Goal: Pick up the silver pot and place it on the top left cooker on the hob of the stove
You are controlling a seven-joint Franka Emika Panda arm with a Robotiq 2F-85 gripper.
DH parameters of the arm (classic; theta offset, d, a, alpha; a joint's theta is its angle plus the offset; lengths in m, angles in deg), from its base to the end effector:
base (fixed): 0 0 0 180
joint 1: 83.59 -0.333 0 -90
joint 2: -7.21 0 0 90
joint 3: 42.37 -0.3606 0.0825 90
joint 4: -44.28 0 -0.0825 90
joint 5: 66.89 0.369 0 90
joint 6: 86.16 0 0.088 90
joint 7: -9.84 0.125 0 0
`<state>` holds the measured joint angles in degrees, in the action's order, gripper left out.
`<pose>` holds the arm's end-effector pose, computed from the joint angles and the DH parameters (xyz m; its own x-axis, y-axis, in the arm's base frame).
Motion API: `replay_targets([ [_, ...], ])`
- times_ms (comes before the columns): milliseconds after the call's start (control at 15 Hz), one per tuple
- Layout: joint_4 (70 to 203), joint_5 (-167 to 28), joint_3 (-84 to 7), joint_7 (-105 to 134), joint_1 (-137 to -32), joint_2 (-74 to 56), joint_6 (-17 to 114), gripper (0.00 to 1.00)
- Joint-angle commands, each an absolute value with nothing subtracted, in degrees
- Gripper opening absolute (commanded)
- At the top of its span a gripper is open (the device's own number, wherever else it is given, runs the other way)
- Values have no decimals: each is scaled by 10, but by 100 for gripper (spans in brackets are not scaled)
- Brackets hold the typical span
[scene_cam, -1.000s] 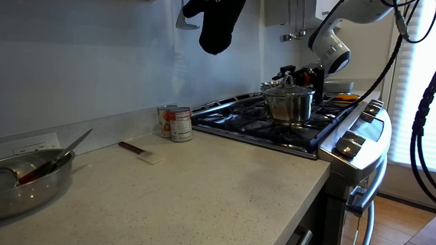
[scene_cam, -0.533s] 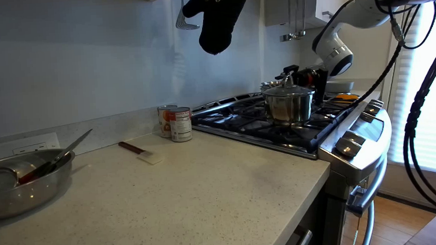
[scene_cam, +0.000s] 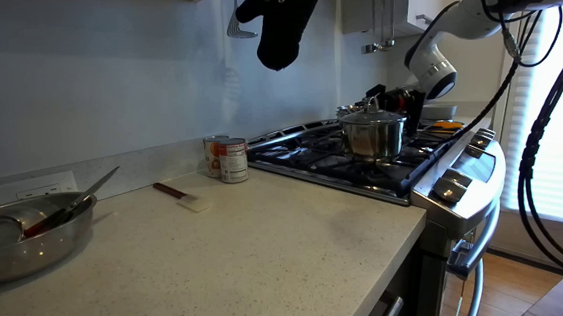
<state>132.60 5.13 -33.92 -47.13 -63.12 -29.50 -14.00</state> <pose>0.6358 -0.1685 0.3565 0.9601 0.0046 0.2795 0.2770 -0.1510 -0.9490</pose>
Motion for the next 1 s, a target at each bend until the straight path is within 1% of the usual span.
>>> replay_targets([
  [0,1305,67,-346,-491,-622,-319,-156,49],
  [67,1304,70,-348,-496,-621,-321,-158,49],
  [267,1299,80,-350,-507,-620,-328,-162,44],
  [400,1296,83,-351,-506,-620,-334,-163,43],
  [533,1297,92,-353,-501,-619,-338,-170,36],
  [600,1298,94,-354,-498,-619,-339,-172,30],
  [667,1298,96,-354,-497,-620,-339,-173,33],
  [733,1299,99,-353,-493,-619,-340,-173,29],
  [800,1298,101,-353,-490,-619,-341,-174,28],
  [867,1298,104,-352,-485,-618,-342,-173,22],
  [933,1297,107,-352,-480,-617,-343,-173,22],
])
